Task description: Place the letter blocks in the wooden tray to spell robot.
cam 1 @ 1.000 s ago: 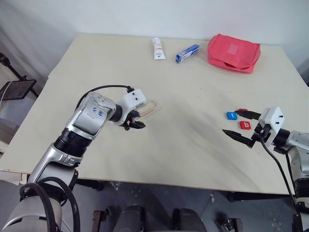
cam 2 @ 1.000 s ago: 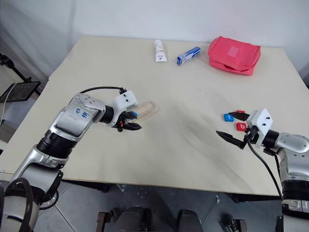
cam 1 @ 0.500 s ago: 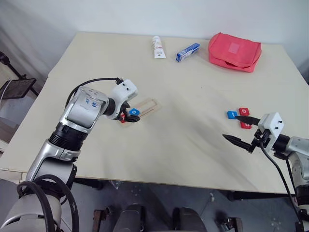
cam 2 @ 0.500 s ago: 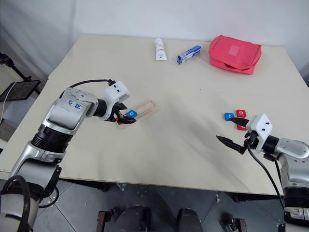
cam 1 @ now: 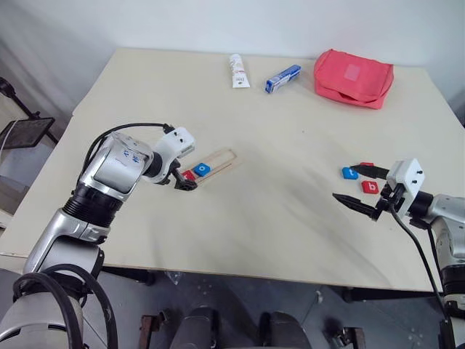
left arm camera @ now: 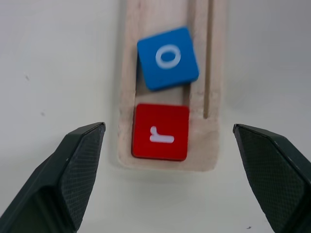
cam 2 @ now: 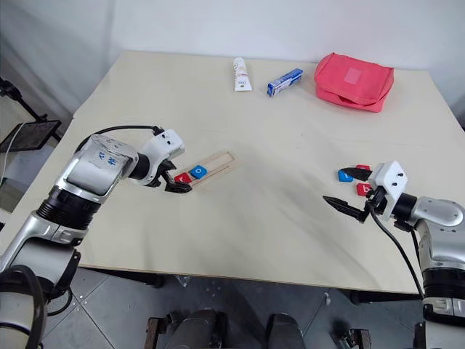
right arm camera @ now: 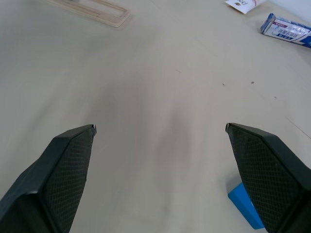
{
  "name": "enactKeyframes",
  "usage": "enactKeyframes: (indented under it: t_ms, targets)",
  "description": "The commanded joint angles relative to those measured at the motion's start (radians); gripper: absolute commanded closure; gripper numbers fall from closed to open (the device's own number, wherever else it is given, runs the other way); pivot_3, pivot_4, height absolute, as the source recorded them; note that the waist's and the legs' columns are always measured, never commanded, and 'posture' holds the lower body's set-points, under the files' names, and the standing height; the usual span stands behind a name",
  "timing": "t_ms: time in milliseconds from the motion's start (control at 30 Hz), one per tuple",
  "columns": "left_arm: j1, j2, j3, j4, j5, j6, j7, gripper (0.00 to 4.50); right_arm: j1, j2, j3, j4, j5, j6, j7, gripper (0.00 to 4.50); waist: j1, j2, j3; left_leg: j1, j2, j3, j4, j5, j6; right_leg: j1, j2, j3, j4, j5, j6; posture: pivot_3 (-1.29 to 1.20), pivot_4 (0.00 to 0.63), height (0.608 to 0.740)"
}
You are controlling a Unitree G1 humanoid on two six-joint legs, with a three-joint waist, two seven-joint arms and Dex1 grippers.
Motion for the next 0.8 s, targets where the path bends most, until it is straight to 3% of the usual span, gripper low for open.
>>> enactKeyframes:
  t_ms: [33,400,767,800]
  targets:
    - [-0.028,-0.001,-0.010,0.038,0.026,-0.052,-0.006,0.01,-0.005,-0.017,-0.012,-0.011,0.006,-0.008,0.004,0.00,0.000,0.000,0.000,0.000,0.000,0.000,0.000,0.000,0.000,0.000,0.000,0.000,0.000,0.000,0.000,0.00,0.150,0.740]
    - [-0.071,-0.060,-0.034,0.254,0.082,-0.207,-0.034,0.01,0.022,-0.029,-0.027,-0.036,0.013,0.001,-0.003,0.00,0.002,0.000,0.000,0.000,0.000,0.000,0.002,0.000,0.000,0.000,0.000,-0.001,0.002,0.000,0.000,0.00,0.150,0.740]
    - [-0.043,-0.057,-0.092,0.275,0.155,-0.238,-0.142,0.01,0.038,-0.031,-0.034,-0.057,0.015,0.007,-0.016,0.00,-0.001,0.000,0.000,0.001,0.000,0.000,0.003,0.000,0.000,0.001,-0.001,0.000,0.003,0.000,0.000,0.00,0.150,0.740]
    - [-0.041,-0.055,-0.091,0.275,0.163,-0.235,-0.141,0.41,0.040,-0.032,-0.034,-0.059,0.015,0.008,-0.017,0.00,-0.001,0.000,0.000,0.001,0.000,0.001,0.003,0.000,0.000,0.001,-0.001,0.000,0.003,0.000,0.000,0.00,0.150,0.740]
